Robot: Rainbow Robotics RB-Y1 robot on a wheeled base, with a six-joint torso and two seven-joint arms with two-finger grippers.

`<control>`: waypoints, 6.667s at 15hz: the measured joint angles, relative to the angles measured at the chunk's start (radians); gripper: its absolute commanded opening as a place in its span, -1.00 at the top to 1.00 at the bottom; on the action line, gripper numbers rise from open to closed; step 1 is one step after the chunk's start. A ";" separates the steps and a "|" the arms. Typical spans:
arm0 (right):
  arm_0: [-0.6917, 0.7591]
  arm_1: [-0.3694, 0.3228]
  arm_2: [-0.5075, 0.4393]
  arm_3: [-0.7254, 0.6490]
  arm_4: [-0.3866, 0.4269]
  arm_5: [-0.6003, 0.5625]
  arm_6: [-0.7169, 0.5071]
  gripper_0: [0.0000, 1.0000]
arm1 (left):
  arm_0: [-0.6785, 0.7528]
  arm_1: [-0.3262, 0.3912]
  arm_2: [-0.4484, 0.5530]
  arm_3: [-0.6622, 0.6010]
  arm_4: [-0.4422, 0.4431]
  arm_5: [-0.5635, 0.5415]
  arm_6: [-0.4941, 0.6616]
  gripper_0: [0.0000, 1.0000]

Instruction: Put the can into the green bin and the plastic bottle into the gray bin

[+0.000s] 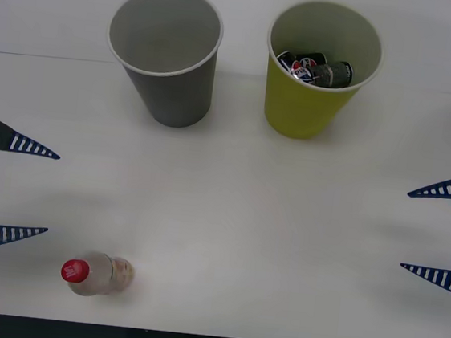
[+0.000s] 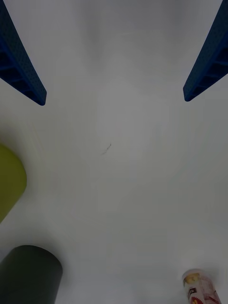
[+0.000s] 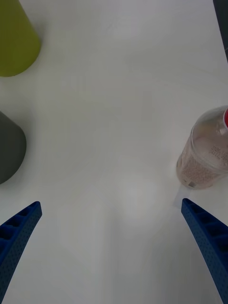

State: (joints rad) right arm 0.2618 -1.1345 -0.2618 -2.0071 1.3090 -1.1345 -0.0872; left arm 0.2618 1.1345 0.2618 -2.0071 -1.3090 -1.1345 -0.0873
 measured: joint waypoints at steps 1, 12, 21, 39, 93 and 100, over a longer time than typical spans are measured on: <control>0.000 0.000 0.000 0.000 0.000 0.000 0.000 -1.00 | 0.000 0.000 0.000 0.000 0.000 0.000 0.000 -1.00; 0.000 0.000 0.000 0.000 0.000 0.000 0.000 -1.00 | -0.015 -0.037 0.031 0.061 0.042 0.010 -0.125 -1.00; 0.000 0.000 0.000 0.000 0.000 0.000 0.000 -1.00 | -0.168 -0.026 -0.108 0.381 0.162 -0.211 -0.362 -1.00; 0.000 0.000 0.000 0.000 0.000 0.000 0.000 -1.00 | -0.457 -0.027 -0.665 0.980 0.524 -0.383 -0.600 -1.00; 0.000 0.000 0.000 0.000 0.000 0.000 0.000 -1.00 | -0.277 -0.254 -0.184 0.133 -0.040 -0.177 0.467 1.00; 0.000 0.000 0.000 0.000 0.000 0.000 0.000 -1.00 | -0.279 -0.251 -0.005 -0.091 -0.252 -0.214 0.897 1.00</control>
State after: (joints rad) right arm 0.2618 -1.1345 -0.2618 -2.0071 1.3090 -1.1345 -0.0873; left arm -0.0169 0.8834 0.2564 -2.0985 -1.5615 -1.3480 0.8098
